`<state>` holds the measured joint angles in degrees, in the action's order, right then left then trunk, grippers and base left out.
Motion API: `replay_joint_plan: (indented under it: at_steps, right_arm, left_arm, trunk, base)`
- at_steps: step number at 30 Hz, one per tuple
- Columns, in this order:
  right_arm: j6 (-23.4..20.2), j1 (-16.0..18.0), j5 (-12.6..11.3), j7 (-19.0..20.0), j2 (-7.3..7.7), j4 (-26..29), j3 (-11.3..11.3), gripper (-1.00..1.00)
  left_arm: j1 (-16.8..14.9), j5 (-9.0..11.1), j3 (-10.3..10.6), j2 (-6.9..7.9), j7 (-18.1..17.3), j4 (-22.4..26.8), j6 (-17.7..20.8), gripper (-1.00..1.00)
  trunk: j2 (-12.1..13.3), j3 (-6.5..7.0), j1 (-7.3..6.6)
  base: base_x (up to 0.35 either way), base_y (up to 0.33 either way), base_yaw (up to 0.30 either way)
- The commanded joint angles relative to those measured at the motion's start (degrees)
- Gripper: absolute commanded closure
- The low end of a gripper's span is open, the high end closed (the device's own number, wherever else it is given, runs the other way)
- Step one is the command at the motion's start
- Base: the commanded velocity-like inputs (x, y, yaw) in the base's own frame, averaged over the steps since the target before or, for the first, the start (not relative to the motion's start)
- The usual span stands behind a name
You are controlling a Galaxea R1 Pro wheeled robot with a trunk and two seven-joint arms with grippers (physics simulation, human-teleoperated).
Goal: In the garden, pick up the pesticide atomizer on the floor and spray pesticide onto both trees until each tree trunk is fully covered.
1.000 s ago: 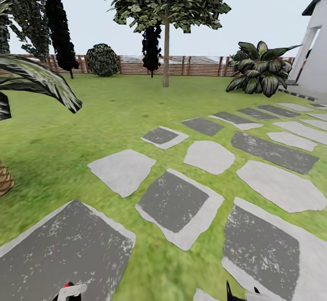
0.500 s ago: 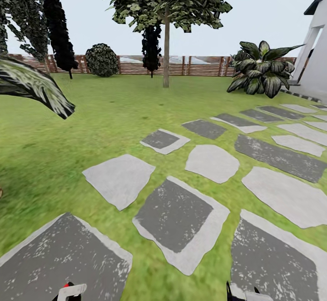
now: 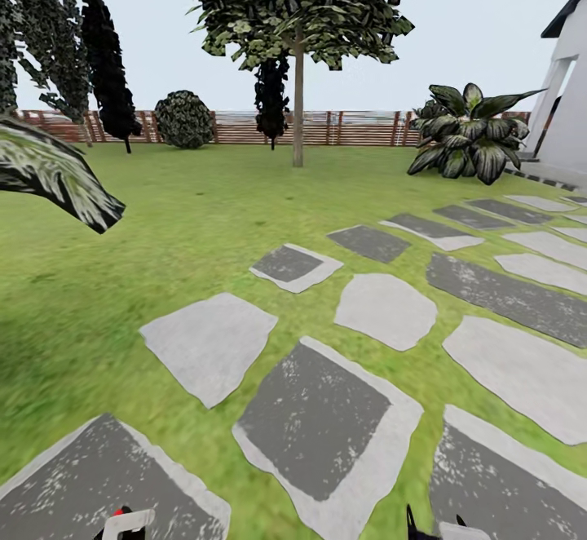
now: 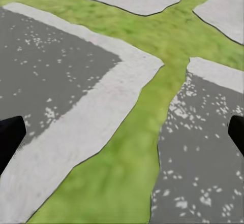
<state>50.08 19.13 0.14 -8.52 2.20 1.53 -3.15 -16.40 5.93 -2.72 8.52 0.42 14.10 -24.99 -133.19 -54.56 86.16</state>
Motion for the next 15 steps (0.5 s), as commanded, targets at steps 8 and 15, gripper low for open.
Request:
replay_joint_plan:
  at_steps: [8, 15]
  right_arm:
    - [0.2, 0.0, 0.0, 0.1, 0.00, 0.0, -0.3, -1.00]
    - [0.2, 0.0, 0.0, 0.1, 0.00, 0.0, -0.3, -1.00]
  left_arm:
    - [0.0, 0.5, -0.2, 0.00, -0.1, 0.0, -0.2, 1.00]
    - [0.0, 0.5, -0.2, 0.00, -0.1, 0.0, -0.2, 1.00]
  trunk:
    - [0.0, -0.05, 0.02]
    - [0.0, -0.05, 0.02]
  base:
    - [0.341, 0.000, 0.000]
    - [0.341, 0.000, 0.000]
